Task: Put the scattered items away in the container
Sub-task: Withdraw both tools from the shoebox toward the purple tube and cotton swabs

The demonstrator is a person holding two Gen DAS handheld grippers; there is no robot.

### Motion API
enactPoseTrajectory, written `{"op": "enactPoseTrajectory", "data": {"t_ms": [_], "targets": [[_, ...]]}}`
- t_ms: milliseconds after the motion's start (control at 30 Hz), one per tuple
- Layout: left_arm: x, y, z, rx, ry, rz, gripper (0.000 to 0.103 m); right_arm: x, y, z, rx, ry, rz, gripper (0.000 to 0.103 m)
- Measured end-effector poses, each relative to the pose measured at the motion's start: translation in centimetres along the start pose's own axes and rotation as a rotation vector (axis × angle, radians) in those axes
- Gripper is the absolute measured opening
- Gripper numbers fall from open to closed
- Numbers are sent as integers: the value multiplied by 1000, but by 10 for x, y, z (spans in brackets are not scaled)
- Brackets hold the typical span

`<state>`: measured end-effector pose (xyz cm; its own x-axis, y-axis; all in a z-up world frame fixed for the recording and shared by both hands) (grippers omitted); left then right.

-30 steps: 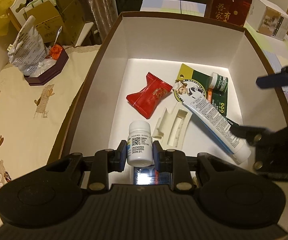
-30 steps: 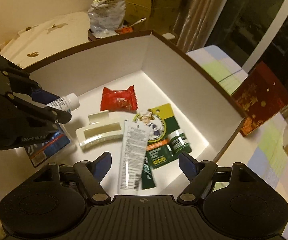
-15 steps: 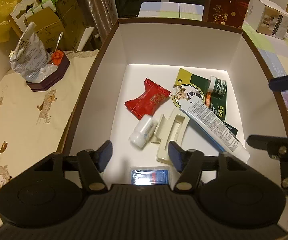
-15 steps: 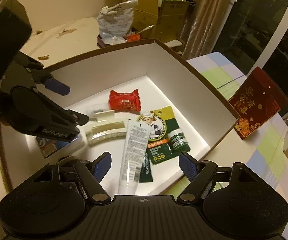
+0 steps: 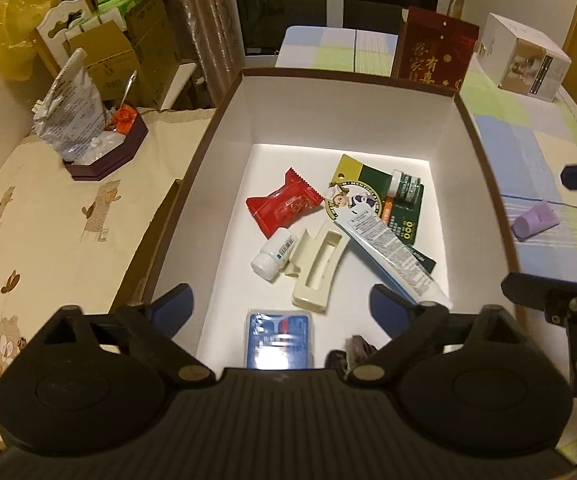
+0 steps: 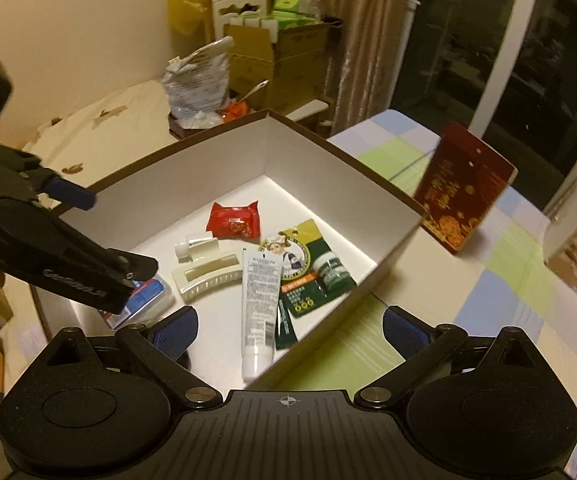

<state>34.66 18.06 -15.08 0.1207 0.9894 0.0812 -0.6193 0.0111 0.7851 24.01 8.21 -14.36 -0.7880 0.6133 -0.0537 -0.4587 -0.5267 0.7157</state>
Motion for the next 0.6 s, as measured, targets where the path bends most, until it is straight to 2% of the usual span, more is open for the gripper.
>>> {"op": "enactPoseTrajectory", "data": {"t_ms": [233,433,600], "targets": [[-4,42,-4,-22,57,14,97,0,29,-12,-2,-57,-5,103],[-12,76,-12,-37,60,38,98,4,53,-19,-16,-114,0,103],[-20,96,-23,-32,90,26,98,6,74,-25,-34,-165,6,103]]}}
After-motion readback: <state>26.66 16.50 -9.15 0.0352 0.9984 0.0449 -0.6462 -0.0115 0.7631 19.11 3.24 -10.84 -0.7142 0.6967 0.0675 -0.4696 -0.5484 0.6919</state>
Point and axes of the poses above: each gripper's, at about its wrist camera, not at the fingertips, and y roughly against the way its jaws point, x to its left, z to its top, the point moved 8 cm from there along -y, roughly the way its jaws point, and after that the axes turned 6 degrees about -x, right-handed, at the moved point
